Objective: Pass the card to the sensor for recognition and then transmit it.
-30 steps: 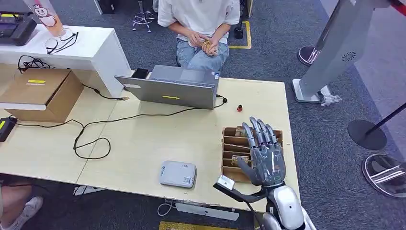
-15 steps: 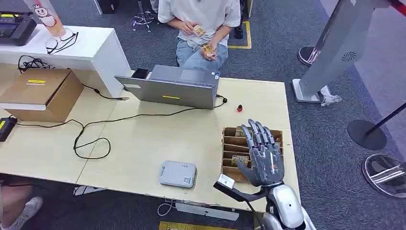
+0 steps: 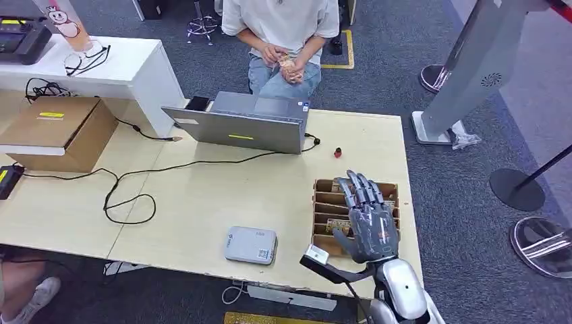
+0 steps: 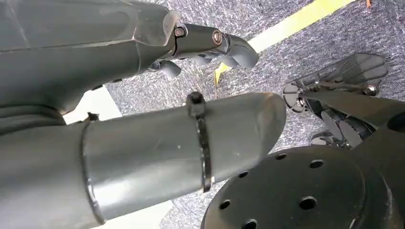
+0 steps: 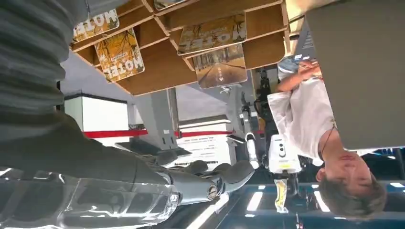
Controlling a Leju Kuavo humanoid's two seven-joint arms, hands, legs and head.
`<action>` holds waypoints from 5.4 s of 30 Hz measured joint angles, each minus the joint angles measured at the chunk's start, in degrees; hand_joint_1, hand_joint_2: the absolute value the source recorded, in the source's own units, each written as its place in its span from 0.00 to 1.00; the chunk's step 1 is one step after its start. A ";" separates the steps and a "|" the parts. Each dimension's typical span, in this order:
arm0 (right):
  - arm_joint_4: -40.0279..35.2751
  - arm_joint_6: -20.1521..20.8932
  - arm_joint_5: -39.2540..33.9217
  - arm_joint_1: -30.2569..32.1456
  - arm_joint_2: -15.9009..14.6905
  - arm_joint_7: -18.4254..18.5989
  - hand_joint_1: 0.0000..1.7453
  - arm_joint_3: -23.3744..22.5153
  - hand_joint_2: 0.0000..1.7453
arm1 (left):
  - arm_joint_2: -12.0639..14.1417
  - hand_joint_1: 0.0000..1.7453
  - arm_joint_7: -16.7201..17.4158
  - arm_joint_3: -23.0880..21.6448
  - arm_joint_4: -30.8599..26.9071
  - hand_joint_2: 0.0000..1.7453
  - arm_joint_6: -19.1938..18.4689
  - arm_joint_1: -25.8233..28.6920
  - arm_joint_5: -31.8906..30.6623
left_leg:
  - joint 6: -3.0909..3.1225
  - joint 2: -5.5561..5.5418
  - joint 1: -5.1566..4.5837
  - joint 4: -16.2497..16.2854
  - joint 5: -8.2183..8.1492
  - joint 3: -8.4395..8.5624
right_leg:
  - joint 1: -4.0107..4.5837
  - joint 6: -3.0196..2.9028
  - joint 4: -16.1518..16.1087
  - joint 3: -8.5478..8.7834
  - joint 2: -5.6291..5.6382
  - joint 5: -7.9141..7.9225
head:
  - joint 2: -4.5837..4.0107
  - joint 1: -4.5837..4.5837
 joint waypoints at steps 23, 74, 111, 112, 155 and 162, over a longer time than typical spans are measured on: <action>1.16 1.44 0.26 -2.02 0.00 0.61 0.48 1.16 1.00 | -0.02 0.00 0.00 0.37 0.00 0.00 -0.24 0.00 -0.79 | 0.00 0.00 0.00 0.00 0.00 0.00 | 0.00 0.00 0.00 0.00 0.00 0.00 | 0.00 -0.02; 6.51 3.41 4.20 -6.20 -0.09 3.30 0.32 2.56 1.00 | 0.00 0.00 -0.22 2.38 0.00 0.00 -0.66 -0.02 -2.34 | 0.00 0.00 0.00 0.00 0.00 0.00 | 0.00 0.00 0.00 0.00 0.00 0.00 | 0.00 0.00; 9.73 3.56 3.19 -6.94 -0.09 3.74 0.58 2.27 1.00 | 0.00 0.00 -0.22 3.37 0.00 0.00 -0.64 -0.19 -3.45 | 0.00 0.00 0.00 0.00 0.00 0.01 | 0.00 0.00 0.00 0.00 0.00 0.00 | 0.00 0.00; 9.77 3.56 3.19 -6.97 -0.09 3.74 0.58 2.25 1.00 | 0.00 0.00 -0.22 3.37 0.00 0.00 -0.61 -0.19 -3.48 | 0.00 0.00 0.00 0.00 0.00 0.01 | 0.00 0.00 0.00 0.00 0.00 0.00 | 0.00 0.00; 12.24 1.71 2.97 -8.53 0.00 2.86 1.00 1.99 1.00 | -0.63 0.00 0.26 5.31 -0.13 0.00 -1.18 -0.21 -4.61 | 0.00 0.00 0.00 0.01 0.01 0.02 | 0.00 -0.01 0.00 0.00 0.01 0.01 | 0.00 0.00; 12.24 0.52 2.80 -8.51 0.00 2.36 1.00 1.84 1.00 | -0.83 0.00 0.26 5.70 -0.15 0.00 -1.23 -0.22 -5.14 | 0.00 0.00 0.00 0.01 0.01 0.02 | 0.00 -0.01 0.00 0.00 0.01 0.01 | 0.00 0.00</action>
